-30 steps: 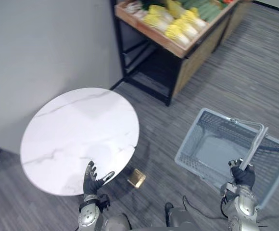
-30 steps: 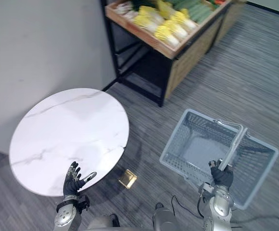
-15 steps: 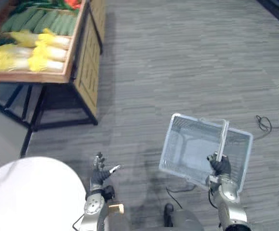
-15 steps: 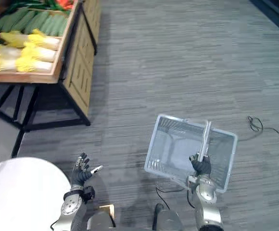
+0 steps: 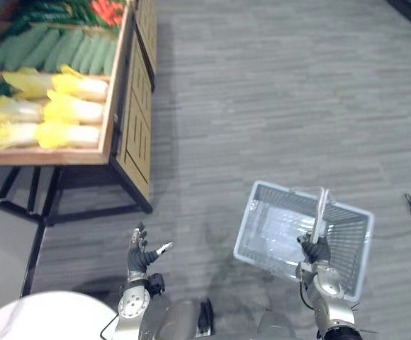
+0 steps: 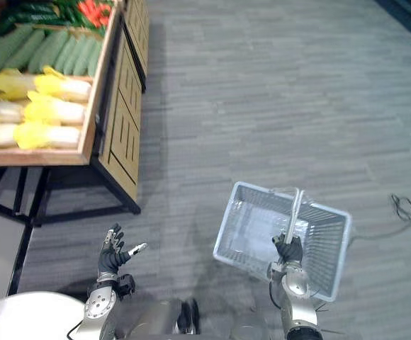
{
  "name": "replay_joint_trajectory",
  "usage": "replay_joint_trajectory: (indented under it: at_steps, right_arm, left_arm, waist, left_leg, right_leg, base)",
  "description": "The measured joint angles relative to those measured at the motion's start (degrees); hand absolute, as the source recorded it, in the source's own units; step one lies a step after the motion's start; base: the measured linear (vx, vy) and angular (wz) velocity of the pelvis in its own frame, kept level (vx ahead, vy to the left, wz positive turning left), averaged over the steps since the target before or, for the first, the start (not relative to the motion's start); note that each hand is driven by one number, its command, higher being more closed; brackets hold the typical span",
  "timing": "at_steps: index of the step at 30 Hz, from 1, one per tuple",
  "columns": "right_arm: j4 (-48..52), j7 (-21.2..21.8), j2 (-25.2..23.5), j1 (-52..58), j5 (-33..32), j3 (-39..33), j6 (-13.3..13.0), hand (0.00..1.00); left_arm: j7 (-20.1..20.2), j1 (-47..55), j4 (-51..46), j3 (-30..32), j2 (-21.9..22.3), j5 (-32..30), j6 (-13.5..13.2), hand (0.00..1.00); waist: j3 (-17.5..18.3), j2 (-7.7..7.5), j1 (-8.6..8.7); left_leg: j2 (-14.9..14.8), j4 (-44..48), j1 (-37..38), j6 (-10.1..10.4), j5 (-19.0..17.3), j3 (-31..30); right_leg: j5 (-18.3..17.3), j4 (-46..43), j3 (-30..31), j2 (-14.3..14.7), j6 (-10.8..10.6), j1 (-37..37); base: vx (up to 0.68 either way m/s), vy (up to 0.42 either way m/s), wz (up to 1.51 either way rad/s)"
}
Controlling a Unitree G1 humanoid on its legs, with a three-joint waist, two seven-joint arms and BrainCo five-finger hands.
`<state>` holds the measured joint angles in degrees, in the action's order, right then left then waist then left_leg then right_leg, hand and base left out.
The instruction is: Pick vegetable in the basket
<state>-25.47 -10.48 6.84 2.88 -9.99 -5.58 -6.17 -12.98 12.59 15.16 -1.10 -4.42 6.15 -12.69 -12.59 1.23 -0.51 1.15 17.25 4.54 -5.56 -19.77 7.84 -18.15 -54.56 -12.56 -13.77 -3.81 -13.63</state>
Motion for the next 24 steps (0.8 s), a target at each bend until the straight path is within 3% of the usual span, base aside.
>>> replay_joint_trajectory:
  at_steps: [2,4,5,6,7,8,9,10,11,12,13,14,16,19,20,21,23,24]
  right_arm:
    - [0.0,0.6,0.7,-1.3,-0.1,-0.2,-0.1,1.00]
    - [0.1,0.6,1.0,-1.4,-0.1,-0.3,-0.1,1.00]
    - [0.1,0.6,0.9,-1.1,-0.1,-0.3,-0.1,1.00]
    - [0.1,0.6,0.9,-0.6,0.0,-0.2,-0.1,1.00]
    - [0.0,0.6,1.8,0.2,0.1,-0.2,0.0,1.00]
    - [0.0,0.6,3.0,-0.4,0.2,-0.2,0.1,1.00]
    - [0.1,0.6,2.6,-1.4,0.5,-0.3,0.1,1.00]
    - [0.3,0.6,2.3,-1.6,0.6,-0.3,0.1,1.00]
    - [0.5,0.6,1.9,-1.4,0.5,-0.2,0.1,1.00]
    - [0.4,0.5,1.1,-1.3,0.5,0.0,0.2,1.00]
    - [0.4,0.3,0.6,-1.4,0.5,-0.1,0.2,1.00]
    - [0.5,-0.2,-0.1,-1.3,0.3,-0.1,0.2,1.00]
    - [0.8,-0.9,-0.8,-1.5,-0.8,-0.5,-0.3,1.00]
    - [1.5,-2.1,-0.2,-3.2,-1.7,-3.2,-2.0,1.00]
    - [1.6,-2.4,0.7,-2.5,-1.9,-4.2,-2.3,1.00]
    - [1.5,-2.5,1.2,-1.9,-2.0,-4.8,-2.4,1.00]
    - [0.7,-3.3,0.3,-1.0,-2.4,-6.3,-2.3,1.00]
    - [0.6,-3.3,0.5,-1.0,-2.4,-6.4,-2.3,1.00]
  left_arm:
    - [0.2,-0.8,0.3,-0.6,-0.3,0.0,0.0,0.00]
    - [0.3,-2.0,1.9,-0.6,-0.3,-0.3,0.1,0.00]
    - [0.3,-2.5,3.0,-0.7,-0.4,-0.8,0.3,0.00]
    - [0.2,-2.4,3.3,-0.7,-0.8,-1.5,0.3,0.00]
    - [0.3,-2.5,4.5,-1.3,-0.4,-2.3,0.6,0.00]
    - [0.3,-2.9,5.4,-1.4,1.0,-2.5,0.9,0.00]
    - [0.3,-3.5,5.7,-1.0,1.1,-3.0,0.9,0.00]
    - [0.3,-4.0,6.2,-1.0,1.1,-3.1,0.9,0.00]
    - [0.3,-4.5,7.2,-0.8,1.5,-3.5,0.9,0.00]
    - [0.2,-4.1,8.0,-0.4,2.1,-3.5,1.0,0.00]
    - [0.2,-3.8,7.9,-0.4,2.0,-3.5,0.9,0.00]
    - [0.2,-3.3,7.9,-0.3,2.0,-3.5,0.9,0.00]
    - [0.2,-2.1,7.6,-0.3,2.1,-3.4,0.9,0.00]
    - [0.2,-1.1,6.4,0.7,2.6,-3.4,1.0,0.00]
    - [0.2,-0.9,6.1,1.4,3.1,-3.4,1.0,0.00]
    - [0.2,-0.7,5.6,1.4,3.2,-3.4,1.0,0.00]
    - [0.1,-1.3,3.0,2.0,2.7,-3.5,0.9,0.00]
    - [0.0,-1.3,2.7,2.3,2.8,-3.5,0.9,0.00]
  waist:
    - [-0.7,1.64,1.25]
    - [-1.1,2.17,2.45]
    - [-0.8,1.30,2.71]
    - [-0.3,0.27,2.87]
    - [-0.1,0.98,3.18]
    - [0.2,4.11,2.70]
    - [0.2,4.92,2.86]
    - [0.2,4.88,2.76]
    - [0.1,4.90,2.73]
    - [-0.2,4.66,1.81]
    - [-0.5,4.80,1.52]
    - [-0.9,4.37,0.50]
    - [-1.1,3.33,-0.98]
    - [-1.7,2.99,-1.82]
    - [-1.4,4.25,-1.69]
    - [-1.3,4.62,-1.50]
    - [-0.7,0.61,-1.00]
    - [-0.8,0.35,-1.45]
  left_leg:
    - [-2.9,-3.0,3.7,1.0,-0.1,-1.8]
    - [-4.8,-3.5,6.0,3.4,-0.6,-3.3]
    - [-5.1,-3.6,8.7,5.7,-1.5,-4.1]
    - [-4.9,-3.3,10.7,7.6,-2.7,-5.5]
    - [-6.2,-2.2,13.3,8.9,-3.5,-7.5]
    - [-8.9,-0.6,12.9,10.2,-2.5,-8.1]
    - [-10.3,4.3,10.8,11.7,1.4,-9.7]
    - [-10.5,7.6,9.4,11.4,4.2,-10.6]
    - [-10.9,16.4,5.7,11.3,12.5,-11.8]
    - [-12.3,27.0,1.6,12.3,18.8,-11.8]
    - [-13.7,33.0,-0.5,11.7,17.0,-11.0]
    - [-16.2,42.1,-5.0,10.3,12.8,-7.4]
    - [-16.5,43.6,-10.6,9.3,8.9,-3.2]
    - [-14.1,27.6,-19.6,8.1,6.9,2.8]
    - [-13.2,15.4,-20.8,7.6,11.3,8.0]
    - [-13.1,11.6,-20.2,4.6,12.4,11.7]
    - [-9.6,6.5,-17.7,2.2,12.3,16.5]
    - [-9.3,6.4,-17.7,1.5,11.9,16.8]
  right_leg:
    - [0.3,14.3,-1.9,4.0,0.9,-8.0]
    - [6.8,26.5,-0.8,6.0,0.4,-11.0]
    - [13.5,37.1,1.4,6.7,0.6,-11.7]
    - [19.0,42.2,3.2,6.8,0.8,-11.6]
    - [29.6,38.7,4.9,7.2,3.8,-11.2]
    - [26.0,34.9,3.4,9.2,4.5,-11.8]
    - [22.0,31.0,1.9,9.8,5.4,-12.1]
    - [20.2,30.0,1.4,9.8,5.8,-11.6]
    - [17.4,30.5,0.2,10.3,6.1,-8.2]
    - [16.4,34.5,-0.4,11.6,6.7,-2.4]
    - [16.5,37.0,-0.6,12.5,6.8,0.8]
    - [16.6,41.6,-0.9,13.9,6.9,7.4]
    - [16.4,46.7,-1.0,14.1,7.1,14.0]
    - [15.2,51.0,-1.9,13.5,5.4,18.6]
    - [13.3,50.6,-3.3,13.6,3.8,20.4]
    - [11.9,50.2,-4.3,13.7,3.1,21.4]
    - [9.5,49.8,-7.5,10.2,1.5,22.4]
    - [9.4,49.9,-7.9,9.9,1.2,22.6]
  base:
    - [0.61,-0.130,0.48]
    - [0.53,-0.157,0.67]
    - [0.67,-0.261,0.60]
    - [0.88,-0.360,0.78]
    - [0.88,-0.367,0.47]
    - [0.73,-0.299,0.41]
    - [0.67,-0.291,0.12]
    - [0.66,-0.320,0.38]
    - [0.80,-0.359,0.33]
    - [0.66,-0.268,0.27]
    - [0.60,-0.210,0.01]
    - [0.44,-0.149,-0.01]
    - [0.50,-0.135,-0.02]
    - [0.45,-0.006,0.10]
    - [0.40,0.075,0.54]
    - [0.44,0.100,1.11]
    - [0.48,0.117,1.17]
    - [0.46,0.103,0.58]
